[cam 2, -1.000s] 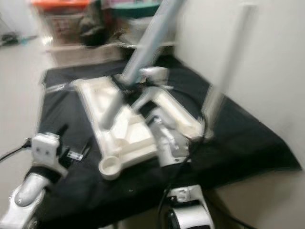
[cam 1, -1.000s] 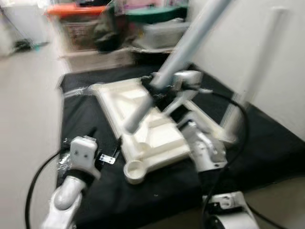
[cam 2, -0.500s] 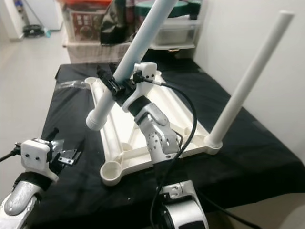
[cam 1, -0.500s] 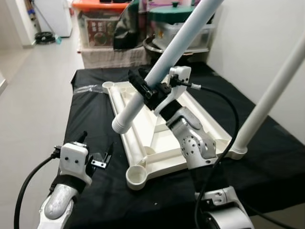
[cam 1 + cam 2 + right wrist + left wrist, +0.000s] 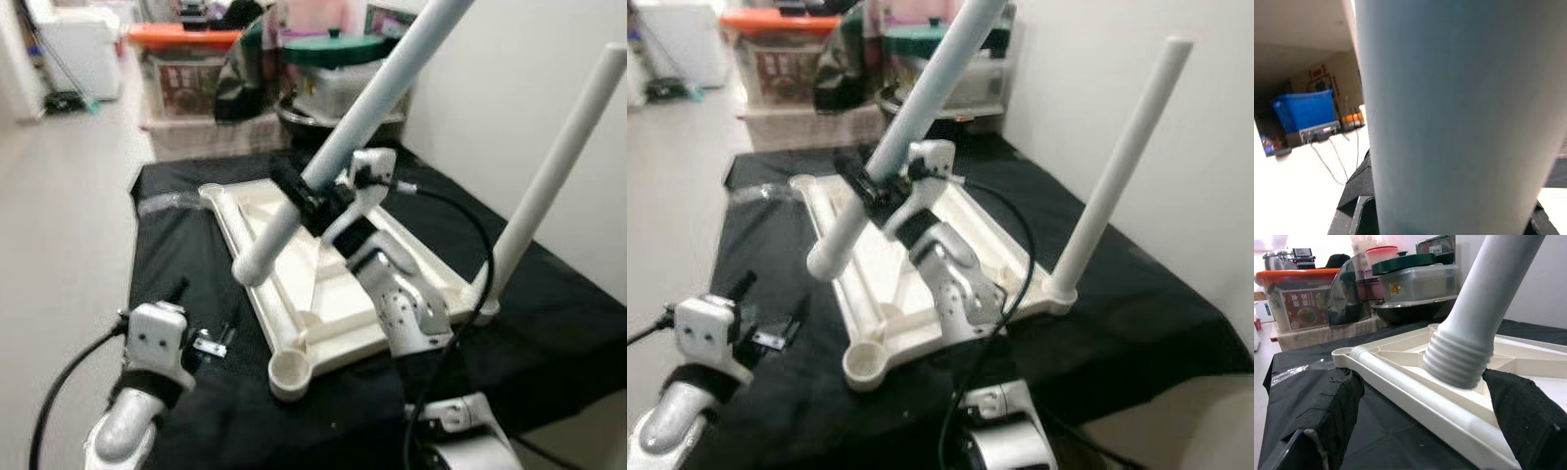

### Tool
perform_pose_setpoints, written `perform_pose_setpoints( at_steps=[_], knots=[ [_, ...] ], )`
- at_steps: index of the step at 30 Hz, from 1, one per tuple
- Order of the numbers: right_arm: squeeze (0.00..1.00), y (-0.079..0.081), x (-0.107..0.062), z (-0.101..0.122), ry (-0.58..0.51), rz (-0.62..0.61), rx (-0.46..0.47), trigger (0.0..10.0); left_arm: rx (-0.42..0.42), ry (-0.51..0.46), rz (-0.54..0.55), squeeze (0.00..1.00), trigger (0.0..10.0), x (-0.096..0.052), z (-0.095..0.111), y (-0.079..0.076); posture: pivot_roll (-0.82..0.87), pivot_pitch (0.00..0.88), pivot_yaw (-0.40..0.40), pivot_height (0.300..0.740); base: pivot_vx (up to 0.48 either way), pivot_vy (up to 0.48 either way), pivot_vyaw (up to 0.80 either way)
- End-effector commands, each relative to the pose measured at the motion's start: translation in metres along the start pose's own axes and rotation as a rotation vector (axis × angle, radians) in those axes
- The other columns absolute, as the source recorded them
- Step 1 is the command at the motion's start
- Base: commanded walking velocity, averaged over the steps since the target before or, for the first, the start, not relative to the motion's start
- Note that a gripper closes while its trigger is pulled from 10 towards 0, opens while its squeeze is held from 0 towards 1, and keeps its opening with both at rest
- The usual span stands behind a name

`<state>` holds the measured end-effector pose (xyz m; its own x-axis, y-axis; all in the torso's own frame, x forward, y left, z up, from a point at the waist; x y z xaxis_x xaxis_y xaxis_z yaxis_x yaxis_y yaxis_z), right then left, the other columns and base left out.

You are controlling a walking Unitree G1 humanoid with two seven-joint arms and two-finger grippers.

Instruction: Building children table

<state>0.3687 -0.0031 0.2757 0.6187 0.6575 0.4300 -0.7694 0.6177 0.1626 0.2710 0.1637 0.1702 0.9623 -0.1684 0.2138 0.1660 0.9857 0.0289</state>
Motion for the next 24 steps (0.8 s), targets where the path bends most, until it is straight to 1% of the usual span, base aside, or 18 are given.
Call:
perform_pose_setpoints(
  at_steps=[1, 11, 13, 14, 16, 17, 18, 19, 21, 22, 23, 24],
  knots=[
    [0.00, 0.001, 0.000, 0.006, -0.018, 0.007, 0.003, 10.0, -0.012, 0.001, -0.008, 0.00, 10.0, -0.002, -0.001, -0.003, 0.12, 0.000, -0.083, 0.740, 0.000, 0.000, 0.00],
    [0.00, 0.007, -0.001, 0.003, 0.010, 0.055, 0.022, 10.0, -0.013, 0.019, -0.013, 0.00, 10.0, -0.004, -0.006, -0.008, 0.12, 0.000, -0.091, 0.740, 0.000, 0.000, 0.00],
    [0.00, 0.011, -0.002, 0.002, 0.022, 0.093, 0.021, 10.0, -0.002, 0.038, -0.016, 0.00, 10.0, -0.005, -0.009, -0.008, 0.12, 0.000, -0.091, 0.740, 0.000, 0.000, 0.00],
    [0.00, 0.016, -0.006, 0.001, 0.038, 0.161, 0.010, 10.0, 0.001, 0.041, -0.018, 0.00, 10.0, -0.005, -0.010, -0.008, 0.12, 0.000, -0.089, 0.740, 0.000, 0.000, 0.00],
    [0.00, 0.016, -0.006, 0.001, 0.038, 0.161, 0.010, 10.0, 0.001, 0.041, -0.018, 0.00, 10.0, -0.005, -0.010, -0.008, 0.12, 0.000, -0.089, 0.740, 0.000, 0.000, 0.00],
    [0.00, 0.022, -0.016, -0.001, 0.078, 0.275, -0.041, 10.0, 0.004, 0.045, -0.024, 0.00, 10.0, -0.005, -0.011, -0.009, 0.12, 0.000, -0.091, 0.740, 0.000, 0.000, 0.00],
    [0.00, 0.022, -0.016, -0.001, 0.078, 0.275, -0.041, 10.0, 0.004, 0.045, -0.024, 0.00, 10.0, -0.005, -0.011, -0.009, 0.12, 0.000, -0.091, 0.740, 0.000, 0.000, 0.00],
    [0.00, 0.025, -0.027, -0.005, 0.137, 0.383, -0.092, 10.0, 0.006, 0.049, -0.029, 0.00, 10.0, -0.005, -0.012, -0.010, 0.11, 0.000, -0.095, 0.740, 0.000, 0.000, 0.00],
    [0.00, 0.025, -0.027, -0.005, 0.137, 0.383, -0.092, 10.0, 0.006, 0.049, -0.029, 0.00, 10.0, -0.005, -0.012, -0.010, 0.11, 0.000, -0.095, 0.740, 0.000, 0.000, 0.00],
    [0.00, 0.026, -0.037, -0.009, 0.199, 0.477, -0.128, 10.0, 0.007, 0.055, -0.033, 0.00, 10.0, -0.006, -0.014, -0.010, 0.12, 0.000, -0.102, 0.740, 0.000, 0.000, 0.00],
    [0.00, 0.026, -0.037, -0.009, 0.199, 0.477, -0.128, 10.0, 0.007, 0.055, -0.033, 0.00, 10.0, -0.006, -0.014, -0.010, 0.12, 0.000, -0.102, 0.740, 0.000, 0.000, 0.00],
    [0.00, 0.025, -0.046, -0.012, 0.253, 0.549, -0.142, 10.0, 0.008, 0.063, -0.032, 0.00, 10.0, -0.007, -0.016, -0.009, 0.12, 0.000, -0.106, 0.740, 0.000, 0.000, 0.00]
  ],
)
Point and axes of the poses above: a point about 5 cm out from each wrist's last joint towards the gripper, its own x axis pointing out of the wrist towards the gripper, its own z axis along the axis of the wrist's last joint, y = z × x, the point moved 5 cm from there along x, pointing out of the wrist towards the gripper, and after that the axes turned 6 degrees about -x, right-handed, at the moved point
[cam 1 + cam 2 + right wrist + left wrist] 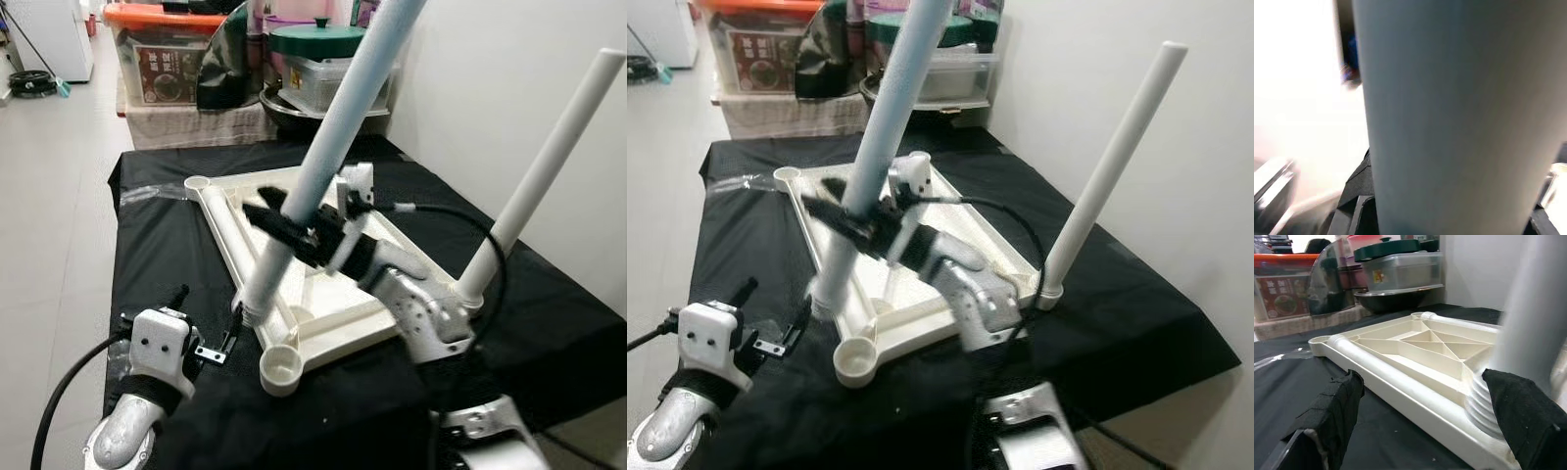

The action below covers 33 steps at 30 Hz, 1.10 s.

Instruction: Building children table

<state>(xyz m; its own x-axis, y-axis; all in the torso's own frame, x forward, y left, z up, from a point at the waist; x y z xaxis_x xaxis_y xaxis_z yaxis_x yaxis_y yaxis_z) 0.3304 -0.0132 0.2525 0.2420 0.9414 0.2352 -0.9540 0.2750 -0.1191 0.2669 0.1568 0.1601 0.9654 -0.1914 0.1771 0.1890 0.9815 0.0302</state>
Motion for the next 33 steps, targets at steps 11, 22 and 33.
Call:
perform_pose_setpoints(
  at_steps=[11, 22, 33],
  knots=[
    [0.00, 0.019, -0.009, -0.019, 0.168, 0.292, 0.017, 10.0, 0.027, 0.077, 0.011, 0.00, 10.0, -0.016, -0.017, 0.007, 0.16, 0.000, -0.130, 0.740, 0.000, 0.000, 0.00],
    [0.00, 0.010, 0.010, -0.028, 0.163, 0.252, 0.026, 10.0, 0.036, 0.078, 0.014, 0.00, 10.0, -0.015, -0.017, 0.010, 0.17, 0.000, -0.128, 0.740, 0.000, 0.000, 0.00],
    [0.00, -0.002, 0.007, -0.041, 0.226, 0.253, 0.062, 10.0, 0.031, 0.085, 0.016, 0.00, 10.0, -0.019, -0.018, 0.007, 0.18, 0.000, -0.140, 0.740, 0.000, 0.000, 0.00]
  ],
)
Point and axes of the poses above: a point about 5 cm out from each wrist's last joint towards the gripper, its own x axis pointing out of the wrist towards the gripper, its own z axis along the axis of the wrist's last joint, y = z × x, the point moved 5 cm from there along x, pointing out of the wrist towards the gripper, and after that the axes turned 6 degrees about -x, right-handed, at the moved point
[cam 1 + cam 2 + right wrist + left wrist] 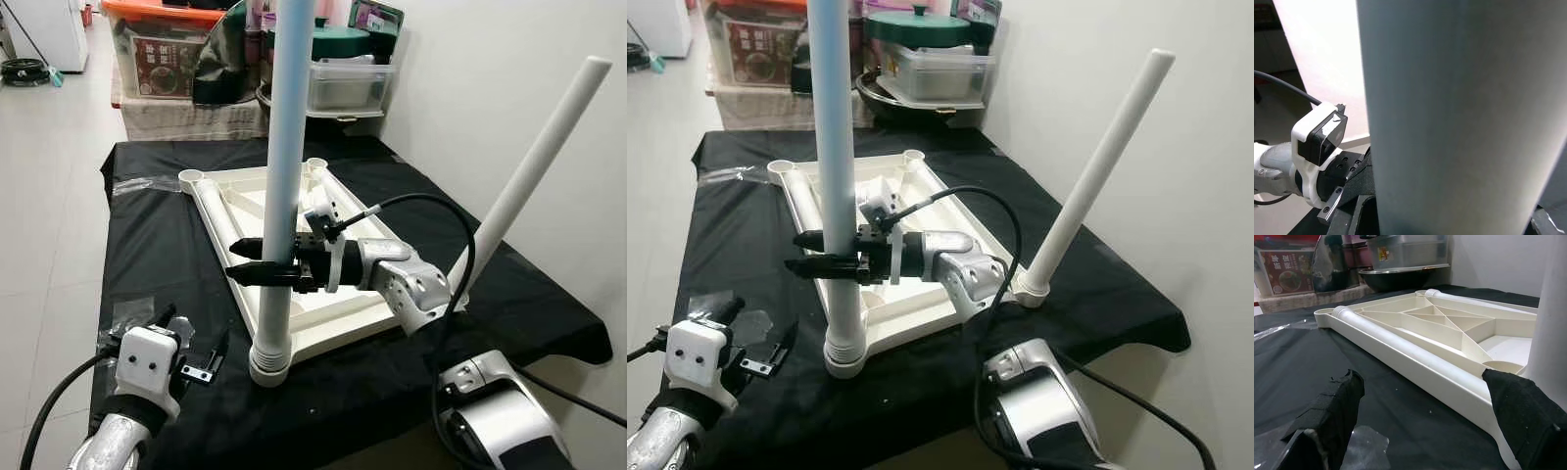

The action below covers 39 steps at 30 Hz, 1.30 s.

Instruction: Building children table

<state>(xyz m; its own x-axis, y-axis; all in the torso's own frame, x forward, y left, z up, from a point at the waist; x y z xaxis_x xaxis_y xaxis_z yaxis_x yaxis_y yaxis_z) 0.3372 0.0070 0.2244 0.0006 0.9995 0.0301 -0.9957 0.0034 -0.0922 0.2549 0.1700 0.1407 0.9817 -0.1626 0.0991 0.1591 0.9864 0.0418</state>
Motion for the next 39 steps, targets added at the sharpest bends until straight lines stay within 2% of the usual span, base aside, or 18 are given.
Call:
perform_pose_setpoints(
  at_steps=[1, 3, 4, 10, 14, 18, 22, 23, 24, 26, 28, 29, 32, 35, 37, 38, 39],
  knots=[
    [0.00, -0.003, -0.007, -0.009, 0.047, -0.018, 0.006, 10.0, 0.016, 0.005, -0.012, 0.00, 10.0, -0.001, -0.001, -0.003, 0.18, 0.000, -0.140, 0.740, 0.000, 0.000, 0.00],
    [0.00, -0.002, -0.008, -0.011, 0.049, -0.010, 0.012, 10.0, 0.015, 0.005, -0.012, 0.00, 10.0, -0.001, -0.001, -0.003, 0.18, 0.000, -0.140, 0.740, 0.000, 0.000, 0.00],
    [0.00, 0.006, -0.008, -0.015, 0.053, 0.025, 0.019, 10.0, 0.015, 0.008, -0.013, 0.00, 10.0, -0.001, -0.002, -0.003, 0.18, 0.000, -0.135, 0.740, 0.000, 0.000, 0.00],
    [0.00, 0.013, -0.006, -0.020, 0.048, 0.050, 0.028, 10.0, 0.014, 0.009, -0.014, 0.00, 10.0, -0.001, -0.003, -0.003, 0.18, 0.000, -0.135, 0.740, 0.000, 0.000, 0.00],
    [0.00, 0.011, -0.004, -0.022, 0.030, 0.028, 0.044, 10.0, 0.014, 0.009, -0.013, 0.00, 10.0, -0.001, -0.003, -0.003, 0.18, 0.000, -0.136, 0.740, 0.000, 0.000, 0.00],
    [0.00, 0.000, 0.007, -0.032, -0.059, -0.194, 0.101, 10.0, 0.014, 0.011, -0.001, 0.00, 10.0, -0.003, -0.003, -0.001, 0.18, 0.000, -0.136, 0.740, 0.000, 0.000, 0.00],
    [0.00, -0.004, 0.008, -0.035, -0.078, -0.280, 0.114, 10.0, 0.015, 0.011, 0.002, 0.00, 10.0, -0.004, -0.003, 0.000, 0.18, 0.000, -0.133, 0.740, 0.000, 0.000, 0.00],
    [0.00, -0.010, 0.005, -0.042, -0.063, -0.393, 0.105, 10.0, 0.015, 0.011, 0.004, 0.00, 10.0, -0.004, -0.003, 0.000, 0.18, 0.000, -0.134, 0.740, 0.000, 0.000, 0.00],
    [0.00, -0.012, 0.004, -0.046, -0.043, -0.451, 0.092, 10.0, 0.016, 0.010, 0.006, 0.00, 10.0, -0.004, -0.003, 0.001, 0.18, 0.000, -0.134, 0.740, 0.000, 0.000, 0.00],
    [0.00, -0.013, 0.003, -0.049, -0.030, -0.483, 0.082, 10.0, 0.017, 0.010, 0.006, 0.00, 10.0, -0.004, -0.003, 0.001, 0.18, 0.000, -0.134, 0.740, 0.000, 0.000, 0.00],
    [0.00, -0.021, -0.001, -0.059, 0.053, -0.618, 0.033, 10.0, 0.019, 0.008, 0.013, 0.00, 10.0, -0.004, -0.003, 0.002, 0.18, 0.000, -0.134, 0.740, 0.000, 0.000, 0.00],
    [0.00, -0.021, -0.001, -0.059, 0.053, -0.618, 0.033, 10.0, 0.019, 0.008, 0.013, 0.00, 10.0, -0.004, -0.003, 0.002, 0.18, 0.000, -0.134, 0.740, 0.000, 0.000, 0.00],
    [0.00, -0.030, -0.007, -0.071, 0.161, -0.788, -0.016, 10.0, 0.018, 0.006, 0.019, 0.00, 10.0, -0.004, -0.003, 0.003, 0.17, 0.000, -0.134, 0.740, 0.000, 0.000, 0.00],
    [0.00, -0.026, 0.000, -0.079, 0.194, -0.788, -0.010, 10.0, 0.019, 0.004, 0.023, 0.00, 10.0, -0.004, -0.003, 0.004, 0.17, 0.000, -0.135, 0.740, 0.000, 0.000, 0.00],
    [0.00, -0.016, 0.016, -0.073, 0.118, -0.699, 0.046, 10.0, 0.020, 0.004, 0.027, 0.00, 10.0, -0.003, -0.003, 0.005, 0.17, 0.000, -0.139, 0.740, 0.000, 0.000, 0.00],
    [0.00, -0.016, 0.016, -0.073, 0.118, -0.699, 0.046, 10.0, 0.020, 0.004, 0.027, 0.00, 10.0, -0.003, -0.003, 0.005, 0.17, 0.000, -0.139, 0.740, 0.000, 0.000, 0.00],
    [0.00, -0.009, 0.024, -0.067, 0.065, -0.633, 0.073, 10.0, 0.020, 0.003, 0.029, 0.00, 10.0, -0.003, -0.003, 0.006, 0.17, 0.000, -0.140, 0.740, 0.000, 0.000, 0.00]
  ],
)
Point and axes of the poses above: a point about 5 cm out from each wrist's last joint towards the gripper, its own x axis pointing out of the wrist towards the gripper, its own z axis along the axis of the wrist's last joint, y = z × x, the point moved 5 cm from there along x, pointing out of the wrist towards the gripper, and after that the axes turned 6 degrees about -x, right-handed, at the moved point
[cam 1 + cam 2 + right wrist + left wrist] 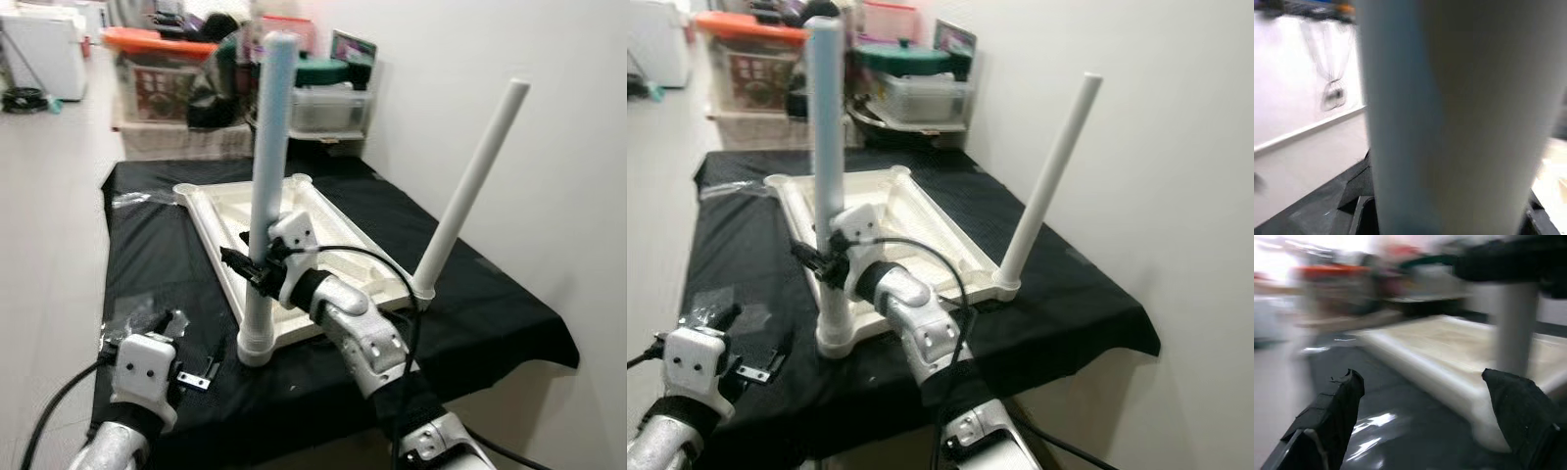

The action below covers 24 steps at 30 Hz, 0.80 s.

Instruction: Building children table

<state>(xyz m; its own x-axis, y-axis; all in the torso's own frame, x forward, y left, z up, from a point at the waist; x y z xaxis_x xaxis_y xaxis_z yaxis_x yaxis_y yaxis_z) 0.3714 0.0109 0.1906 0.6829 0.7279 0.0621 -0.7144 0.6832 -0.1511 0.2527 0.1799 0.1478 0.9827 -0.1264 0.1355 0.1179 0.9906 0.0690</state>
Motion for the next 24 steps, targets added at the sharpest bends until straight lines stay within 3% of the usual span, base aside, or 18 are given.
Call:
perform_pose_setpoints(
  at_steps=[1, 3, 4, 7, 14, 18, 21, 24],
  knots=[
    [0.00, 0.034, 0.001, -0.027, 0.056, 0.123, 0.147, 10.0, -0.011, 0.038, -0.010, 0.00, 10.0, 0.000, -0.010, -0.004, 0.17, 0.000, -0.140, 0.740, 0.000, 0.000, 0.00],
    [0.00, 0.060, -0.009, -0.005, -0.067, 0.379, 0.194, 10.0, -0.011, 0.037, -0.007, 0.00, 10.0, 0.000, -0.010, -0.003, 0.17, 0.000, -0.143, 0.740, 0.000, 0.000, 0.00],
    [0.00, 0.060, -0.009, -0.005, -0.067, 0.379, 0.194, 10.0, -0.011, 0.037, -0.007, 0.00, 10.0, 0.000, -0.010, -0.003, 0.17, 0.000, -0.143, 0.740, 0.000, 0.000, 0.00],
    [0.00, 0.072, -0.027, 0.003, -0.117, 0.610, 0.187, 10.0, -0.014, 0.034, -0.004, 0.00, 10.0, 0.000, -0.010, -0.004, 0.19, 0.000, -0.154, 0.740, 0.000, 0.000, 0.00],
    [0.00, 0.058, -0.019, -0.001, -0.066, 0.634, 0.189, 10.0, -0.013, 0.033, 0.016, 0.00, 10.0, -0.001, -0.009, 0.000, 0.20, 0.000, -0.167, 0.740, 0.000, 0.000, 0.00],
    [0.00, 0.058, -0.019, -0.001, -0.066, 0.634, 0.189, 10.0, -0.013, 0.033, 0.016, 0.00, 10.0, -0.001, -0.009, 0.000, 0.20, 0.000, -0.167, 0.740, 0.000, 0.000, 0.00],
    [0.00, 0.037, 0.000, -0.007, -0.020, 0.494, 0.162, 10.0, -0.008, 0.034, 0.032, 0.00, 10.0, -0.003, -0.010, 0.003, 0.21, 0.000, -0.173, 0.740, 0.000, 0.000, 0.00],
    [0.00, 0.032, 0.002, -0.008, -0.015, 0.467, 0.173, 10.0, -0.007, 0.035, 0.035, 0.00, 10.0, -0.003, -0.010, 0.003, 0.21, 0.000, -0.173, 0.740, 0.000, 0.000, 0.00]
  ],
)
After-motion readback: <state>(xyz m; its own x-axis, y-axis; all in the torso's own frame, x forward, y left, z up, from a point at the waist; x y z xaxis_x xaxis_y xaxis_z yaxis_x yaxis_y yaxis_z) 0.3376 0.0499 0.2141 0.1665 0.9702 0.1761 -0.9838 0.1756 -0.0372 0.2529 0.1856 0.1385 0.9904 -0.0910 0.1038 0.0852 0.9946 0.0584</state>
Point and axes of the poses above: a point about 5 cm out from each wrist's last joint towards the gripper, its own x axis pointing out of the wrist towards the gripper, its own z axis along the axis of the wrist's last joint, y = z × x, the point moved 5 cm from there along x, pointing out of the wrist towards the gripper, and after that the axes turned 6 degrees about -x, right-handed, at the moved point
